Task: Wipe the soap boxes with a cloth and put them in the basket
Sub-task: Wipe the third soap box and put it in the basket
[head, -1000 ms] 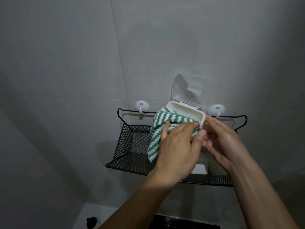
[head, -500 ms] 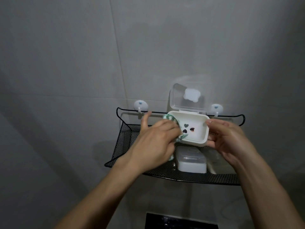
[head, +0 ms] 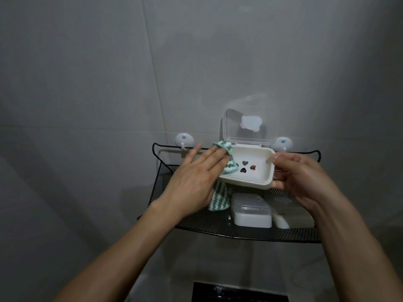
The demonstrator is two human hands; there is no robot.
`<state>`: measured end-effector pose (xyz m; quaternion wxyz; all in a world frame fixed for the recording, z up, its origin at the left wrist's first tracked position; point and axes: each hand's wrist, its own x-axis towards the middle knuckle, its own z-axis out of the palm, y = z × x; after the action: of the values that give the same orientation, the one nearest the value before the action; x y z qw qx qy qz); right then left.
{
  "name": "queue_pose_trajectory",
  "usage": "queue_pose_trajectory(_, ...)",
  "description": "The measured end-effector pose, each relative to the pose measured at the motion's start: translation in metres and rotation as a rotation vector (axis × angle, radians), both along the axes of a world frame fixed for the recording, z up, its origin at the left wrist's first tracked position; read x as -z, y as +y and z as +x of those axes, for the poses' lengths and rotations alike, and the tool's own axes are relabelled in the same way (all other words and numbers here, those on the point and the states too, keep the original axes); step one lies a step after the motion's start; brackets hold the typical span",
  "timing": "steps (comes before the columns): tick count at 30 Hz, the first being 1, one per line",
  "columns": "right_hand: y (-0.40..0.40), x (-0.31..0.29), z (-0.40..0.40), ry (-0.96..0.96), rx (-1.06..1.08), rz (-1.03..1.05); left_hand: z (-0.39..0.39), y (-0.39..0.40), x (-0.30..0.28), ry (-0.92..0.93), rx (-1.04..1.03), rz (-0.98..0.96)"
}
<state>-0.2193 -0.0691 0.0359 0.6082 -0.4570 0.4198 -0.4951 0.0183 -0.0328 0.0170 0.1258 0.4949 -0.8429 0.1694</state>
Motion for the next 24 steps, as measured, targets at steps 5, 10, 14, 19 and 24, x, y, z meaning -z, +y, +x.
queue_pose_trajectory(5,-0.001,0.005,-0.001,0.026,-0.008,-0.007,-0.004,0.007,0.004,0.12,0.089,-0.005)
queue_pose_trajectory(10,-0.003,0.009,-0.002,0.023,-0.01,-0.005,0.001,0.016,0.006,0.312,0.135,0.092)
queue_pose_trajectory(14,-0.001,0.01,-0.003,0.012,-0.046,-0.004,0.008,0.022,0.003,0.52,0.163,0.169)
queue_pose_trajectory(19,0.002,0.011,0.001,-0.01,-0.104,-0.004,0.012,0.018,0.005,0.44,0.248,0.094)
queue_pose_trajectory(24,0.003,0.016,0.011,-0.03,-0.146,0.009,0.0,0.015,0.005,0.483,0.274,0.01)
